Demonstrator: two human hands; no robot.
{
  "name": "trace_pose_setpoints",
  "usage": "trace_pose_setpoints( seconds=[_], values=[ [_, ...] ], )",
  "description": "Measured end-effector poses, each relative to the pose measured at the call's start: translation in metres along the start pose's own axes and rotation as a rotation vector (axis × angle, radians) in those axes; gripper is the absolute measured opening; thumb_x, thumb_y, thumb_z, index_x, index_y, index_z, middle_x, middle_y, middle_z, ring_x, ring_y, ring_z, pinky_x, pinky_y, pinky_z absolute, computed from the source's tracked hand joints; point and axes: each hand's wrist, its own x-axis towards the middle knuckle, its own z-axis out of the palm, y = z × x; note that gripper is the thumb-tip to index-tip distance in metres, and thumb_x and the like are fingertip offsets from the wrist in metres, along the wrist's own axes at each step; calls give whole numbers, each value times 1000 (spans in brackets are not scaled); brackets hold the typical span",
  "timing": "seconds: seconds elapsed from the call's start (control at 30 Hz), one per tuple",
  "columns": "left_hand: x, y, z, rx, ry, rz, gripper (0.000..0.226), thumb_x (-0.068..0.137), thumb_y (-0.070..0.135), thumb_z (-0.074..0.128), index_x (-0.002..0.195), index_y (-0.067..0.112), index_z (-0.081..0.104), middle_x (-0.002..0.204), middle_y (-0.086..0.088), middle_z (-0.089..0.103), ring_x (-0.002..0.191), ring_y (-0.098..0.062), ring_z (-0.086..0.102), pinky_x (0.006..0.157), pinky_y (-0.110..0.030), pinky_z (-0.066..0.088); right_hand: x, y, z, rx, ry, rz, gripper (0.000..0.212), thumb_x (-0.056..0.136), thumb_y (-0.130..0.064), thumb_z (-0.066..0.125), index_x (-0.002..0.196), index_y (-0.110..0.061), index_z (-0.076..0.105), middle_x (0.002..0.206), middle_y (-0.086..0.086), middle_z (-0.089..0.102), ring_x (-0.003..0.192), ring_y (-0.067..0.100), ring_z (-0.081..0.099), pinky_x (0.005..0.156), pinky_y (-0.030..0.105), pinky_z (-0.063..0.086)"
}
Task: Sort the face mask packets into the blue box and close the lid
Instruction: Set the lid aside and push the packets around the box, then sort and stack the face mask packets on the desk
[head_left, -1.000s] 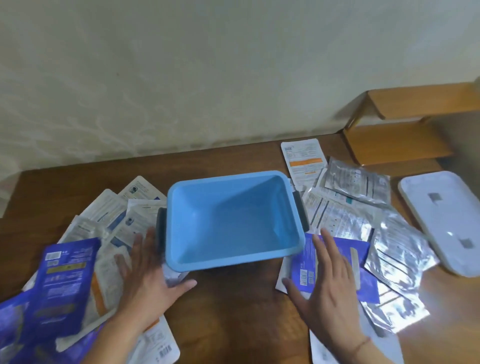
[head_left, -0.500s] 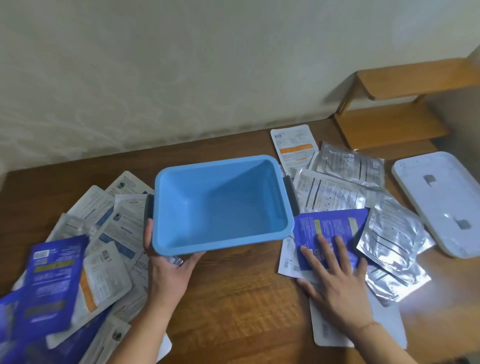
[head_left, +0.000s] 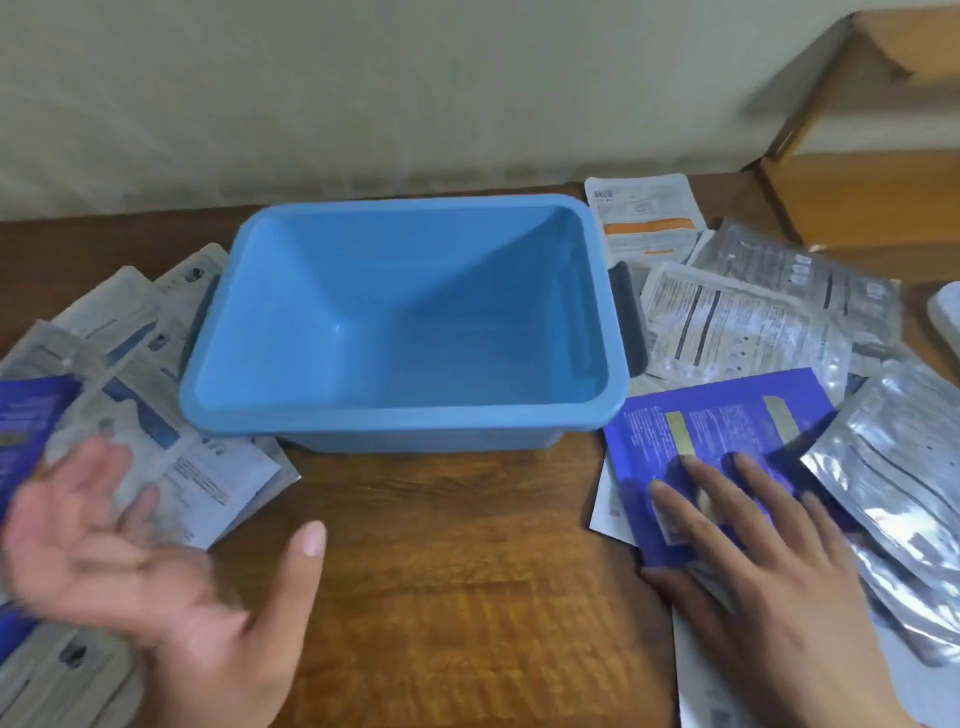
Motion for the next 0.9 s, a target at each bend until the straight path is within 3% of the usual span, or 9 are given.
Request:
trace_pose_setpoints(
  seconds=[0.1, 0.2, 0.27, 0.33, 0.4, 0.57, 0.73, 0.83, 0.9],
  values=[
    [2, 23, 0, 30, -171, 240, 96, 67, 37, 77, 132, -19, 34, 144, -15, 40, 135, -33, 37, 113, -34, 27, -6, 6, -1, -28, 69, -188, 38, 91, -43, 44, 125, -28, 56, 131, 6, 63, 123, 32, 49, 89, 54, 42],
    [-9, 75, 12, 131, -472, 684, 87, 77, 50, 66, 148, 23, 24, 150, 5, 30, 142, -17, 27, 115, -30, 24, -15, 20, -6, -104, 15, -377, 48, 86, -28, 41, 133, -25, 54, 143, 1, 53, 128, 27, 46, 83, 45, 44],
    [-21, 83, 12, 271, -699, 715, 80, 83, 68, 53, 149, 45, 14, 153, 30, 8, 145, 2, 4, 114, -12, 9, -22, 25, -4, -121, 10, -436, 53, 84, -24, 43, 135, -25, 52, 146, -4, 49, 130, 24, 48, 78, 42, 52],
    [-35, 90, 16, 367, -828, 614, 88, 80, 75, 49, 150, 48, 3, 151, 38, -10, 138, 17, -16, 103, 1, -11, -28, 17, -5, -82, 48, -444, 55, 77, -17, 55, 131, -25, 57, 143, -8, 52, 128, 24, 53, 76, 43, 57],
    [-56, 104, 26, 350, -828, 636, 98, 80, 74, 51, 155, 38, -1, 159, 26, -10, 141, 12, -13, 109, -4, -11, -37, 1, -12, 5, 68, -456, 52, 71, -11, 62, 120, -26, 67, 132, -13, 61, 120, 18, 60, 72, 40, 59],
    [-114, 121, 40, 508, -817, 679, 97, 87, 68, 50, 157, 21, 3, 165, 1, 4, 151, -18, 2, 123, -37, 6, -71, -57, -28, 199, 122, -466, 39, 77, -15, 46, 103, -22, 75, 112, -12, 72, 103, 9, 69, 68, 26, 60],
    [-134, 99, 25, 608, -657, 763, 59, 102, 33, 40, 155, 16, 21, 163, -5, 16, 150, -29, 15, 121, -41, 17, -99, -74, -21, 330, 136, -395, 34, 75, -14, 65, 106, -26, 73, 108, -13, 72, 106, 3, 65, 83, 22, 55],
    [-134, 77, 9, 619, -684, 837, 48, 94, 32, 39, 139, 21, 53, 144, -3, 53, 131, -26, 52, 102, -39, 46, -108, -62, -22, 293, 112, -291, 37, 73, -27, 73, 110, -26, 70, 110, -17, 69, 111, 3, 59, 93, 21, 47],
    [-135, 63, -2, 532, -704, 833, 53, 90, 34, 32, 135, 26, 57, 140, 0, 58, 127, -23, 56, 102, -37, 46, -110, -49, -24, 334, 76, -116, 50, 68, -21, 80, 115, -29, 67, 114, -23, 61, 115, 5, 56, 98, 14, 38]
  ],
)
